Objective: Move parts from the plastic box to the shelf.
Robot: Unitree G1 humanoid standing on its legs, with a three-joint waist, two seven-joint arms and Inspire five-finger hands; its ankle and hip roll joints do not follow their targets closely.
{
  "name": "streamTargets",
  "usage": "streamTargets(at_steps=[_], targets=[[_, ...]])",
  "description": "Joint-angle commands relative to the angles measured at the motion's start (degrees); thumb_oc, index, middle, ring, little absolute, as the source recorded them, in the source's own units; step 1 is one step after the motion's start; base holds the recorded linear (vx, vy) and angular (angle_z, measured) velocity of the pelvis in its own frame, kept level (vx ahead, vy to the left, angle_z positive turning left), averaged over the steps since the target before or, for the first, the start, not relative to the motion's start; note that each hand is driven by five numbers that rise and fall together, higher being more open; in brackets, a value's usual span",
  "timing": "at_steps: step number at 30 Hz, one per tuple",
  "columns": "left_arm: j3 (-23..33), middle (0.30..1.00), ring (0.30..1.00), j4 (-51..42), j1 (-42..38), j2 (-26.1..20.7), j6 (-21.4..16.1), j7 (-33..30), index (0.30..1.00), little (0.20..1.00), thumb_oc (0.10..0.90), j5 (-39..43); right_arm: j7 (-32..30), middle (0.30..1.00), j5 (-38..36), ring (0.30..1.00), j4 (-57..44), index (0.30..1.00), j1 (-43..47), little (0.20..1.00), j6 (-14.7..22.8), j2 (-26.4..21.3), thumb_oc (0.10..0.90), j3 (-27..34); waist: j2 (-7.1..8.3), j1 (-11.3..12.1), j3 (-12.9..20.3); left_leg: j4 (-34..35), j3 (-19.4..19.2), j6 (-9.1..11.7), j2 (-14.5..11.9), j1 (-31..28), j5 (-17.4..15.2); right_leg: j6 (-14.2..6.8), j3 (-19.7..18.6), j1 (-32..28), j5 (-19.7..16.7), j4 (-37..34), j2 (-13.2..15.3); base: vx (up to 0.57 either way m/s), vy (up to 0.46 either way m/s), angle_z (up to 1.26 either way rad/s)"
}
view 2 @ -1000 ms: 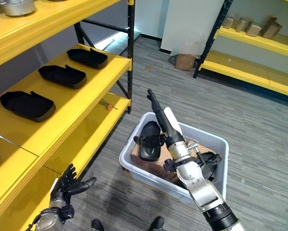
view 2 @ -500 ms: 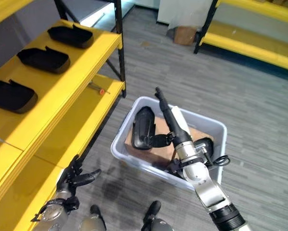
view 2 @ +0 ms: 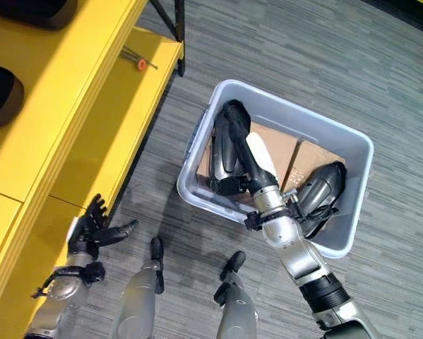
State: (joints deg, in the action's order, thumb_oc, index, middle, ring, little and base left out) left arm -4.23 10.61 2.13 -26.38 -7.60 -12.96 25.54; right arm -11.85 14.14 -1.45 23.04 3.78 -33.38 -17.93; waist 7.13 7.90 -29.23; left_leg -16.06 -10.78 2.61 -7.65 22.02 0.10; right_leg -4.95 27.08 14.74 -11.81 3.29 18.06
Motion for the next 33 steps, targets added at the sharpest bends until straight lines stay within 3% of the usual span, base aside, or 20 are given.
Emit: streamTargets(at_steps=[1,15,33], targets=[[0.0,1.000,1.000,-6.3,2.0,0.5,-3.9,-0.6,1.000,1.000,0.900,-3.0,-2.0,1.000,7.7,1.000,-4.2,1.000,5.9,1.000,1.6,-5.3,0.900,1.9,-0.27,-0.8,3.0,2.8,-1.2,0.8,-1.2,-2.8,0.1,-5.5,0.4,-2.0,6.3,6.7,2.5,0.00,0.043,-0.04],[1.1,1.000,1.000,-7.0,0.9,0.9,-3.6,-1.6,1.000,1.000,0.900,-4.0,-1.2,1.000,21.2,1.000,-3.6,1.000,7.1,1.000,-0.3,-13.4,0.900,1.6,0.56,-1.2,0.5,1.5,-1.1,0.6,-1.4,-0.5,-0.4,-5.9,0.3,0.5,5.4,7.2,2.3,0.00,0.001,-0.01],[0.7,1.000,1.000,-6.9,-0.3,1.6,-3.9,-3.1,1.000,1.000,0.900,-3.5,-1.1,1.000,19.6,1.000,0.0,1.000,7.7,1.000,-1.1,-7.1,0.900,-1.9,0.02,-1.1,-0.6,0.9,-0.1,0.5,-1.7,1.7,-0.4,-5.7,0.5,2.7,5.7,8.2,2.1,0.00,-0.001,-0.01]])
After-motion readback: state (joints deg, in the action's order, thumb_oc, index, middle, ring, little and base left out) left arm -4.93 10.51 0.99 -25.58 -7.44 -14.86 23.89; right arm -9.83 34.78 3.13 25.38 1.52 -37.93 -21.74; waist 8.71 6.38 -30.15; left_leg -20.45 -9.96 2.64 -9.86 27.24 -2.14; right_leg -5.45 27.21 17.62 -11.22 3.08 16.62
